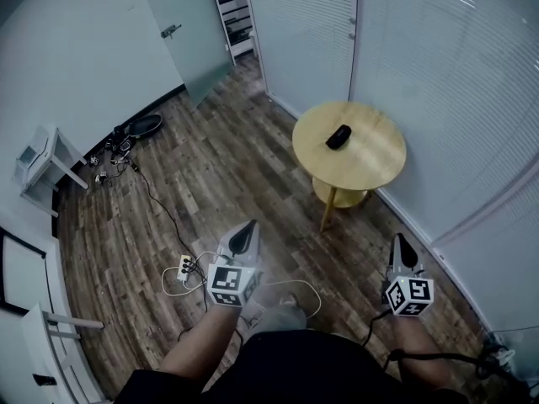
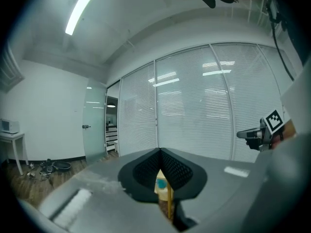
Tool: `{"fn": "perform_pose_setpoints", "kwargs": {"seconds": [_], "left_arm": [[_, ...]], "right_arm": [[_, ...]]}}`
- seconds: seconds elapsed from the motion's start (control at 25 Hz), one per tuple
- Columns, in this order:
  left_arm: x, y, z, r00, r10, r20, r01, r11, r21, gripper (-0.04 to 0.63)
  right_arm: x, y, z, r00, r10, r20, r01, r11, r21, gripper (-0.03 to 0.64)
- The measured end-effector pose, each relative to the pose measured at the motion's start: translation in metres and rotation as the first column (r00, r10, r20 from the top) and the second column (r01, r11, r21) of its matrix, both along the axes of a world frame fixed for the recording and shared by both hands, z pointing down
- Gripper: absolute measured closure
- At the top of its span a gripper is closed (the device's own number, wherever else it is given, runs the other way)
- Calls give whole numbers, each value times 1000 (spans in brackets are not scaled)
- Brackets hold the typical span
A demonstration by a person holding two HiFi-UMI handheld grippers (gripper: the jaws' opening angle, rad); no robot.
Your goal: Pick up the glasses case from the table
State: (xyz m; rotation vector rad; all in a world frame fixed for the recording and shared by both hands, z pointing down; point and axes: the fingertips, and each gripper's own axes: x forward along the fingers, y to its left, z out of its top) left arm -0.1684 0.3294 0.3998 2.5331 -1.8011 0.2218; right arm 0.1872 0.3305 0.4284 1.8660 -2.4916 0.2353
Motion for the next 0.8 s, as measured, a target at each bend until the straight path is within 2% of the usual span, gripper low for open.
{"fn": "perform_pose_setpoints", "kwargs": {"seconds": [0.44,0.64,0.8], "left_arm": [[-32,-139,12,995,101,-17,-101,995,-12,592],[-32,-186,22,991,131,8,-131,991,-22,592],[-23,-222,31,991,137,6,-136,990,-42,592]], "right_arm": [[-46,-111,1,999,34,-1,-34,999,-5,609],[-72,-150,-1,1000,-9,-29,9,1000,-13,609],[-75,-192,1,999,-32,-24,31,999,-18,609]]}}
